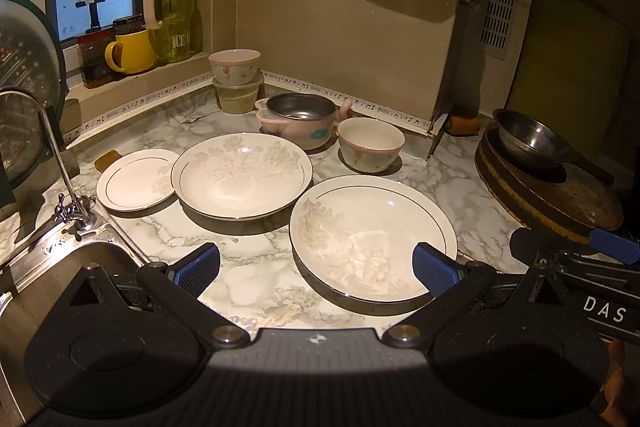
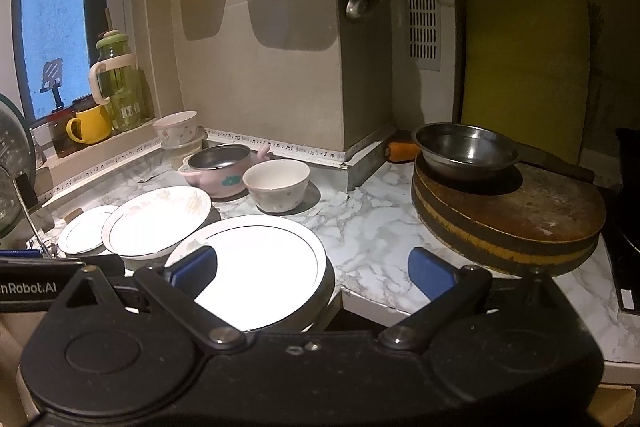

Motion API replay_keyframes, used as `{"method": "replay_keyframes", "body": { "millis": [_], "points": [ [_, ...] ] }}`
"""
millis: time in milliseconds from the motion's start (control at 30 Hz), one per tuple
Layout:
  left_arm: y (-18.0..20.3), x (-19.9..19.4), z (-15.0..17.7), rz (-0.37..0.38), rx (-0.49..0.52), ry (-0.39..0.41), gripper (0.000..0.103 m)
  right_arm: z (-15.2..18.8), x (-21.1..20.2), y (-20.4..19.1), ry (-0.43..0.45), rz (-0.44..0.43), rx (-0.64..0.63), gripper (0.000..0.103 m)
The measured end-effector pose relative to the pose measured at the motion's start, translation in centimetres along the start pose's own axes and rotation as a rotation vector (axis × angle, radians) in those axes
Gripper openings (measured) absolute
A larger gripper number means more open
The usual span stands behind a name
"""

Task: Organize plates and bowls
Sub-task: 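Move both grippers toward the nearest large gold-rimmed white plate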

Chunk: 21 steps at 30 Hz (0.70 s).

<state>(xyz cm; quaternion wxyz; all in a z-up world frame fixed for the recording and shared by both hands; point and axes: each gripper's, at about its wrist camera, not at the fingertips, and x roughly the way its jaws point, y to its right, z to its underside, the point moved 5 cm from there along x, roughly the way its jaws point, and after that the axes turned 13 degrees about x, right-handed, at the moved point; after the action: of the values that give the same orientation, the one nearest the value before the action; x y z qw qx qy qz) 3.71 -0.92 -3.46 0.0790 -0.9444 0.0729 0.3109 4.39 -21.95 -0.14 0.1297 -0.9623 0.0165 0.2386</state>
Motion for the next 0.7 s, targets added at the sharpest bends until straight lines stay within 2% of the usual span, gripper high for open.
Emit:
{"method": "replay_keyframes", "body": {
  "millis": [333,700],
  "points": [
    [-0.6,0.3,0.5,-0.007,-0.021,-0.033,0.103,0.3,0.4,-0.5,-0.032,-0.028,-0.007,0.103],
    [-1.5,0.6,0.4,-0.03,-0.05,-0.033,0.103,0.3,1.0,-0.9,-0.044,-0.04,-0.02,0.103]
  ]
}}
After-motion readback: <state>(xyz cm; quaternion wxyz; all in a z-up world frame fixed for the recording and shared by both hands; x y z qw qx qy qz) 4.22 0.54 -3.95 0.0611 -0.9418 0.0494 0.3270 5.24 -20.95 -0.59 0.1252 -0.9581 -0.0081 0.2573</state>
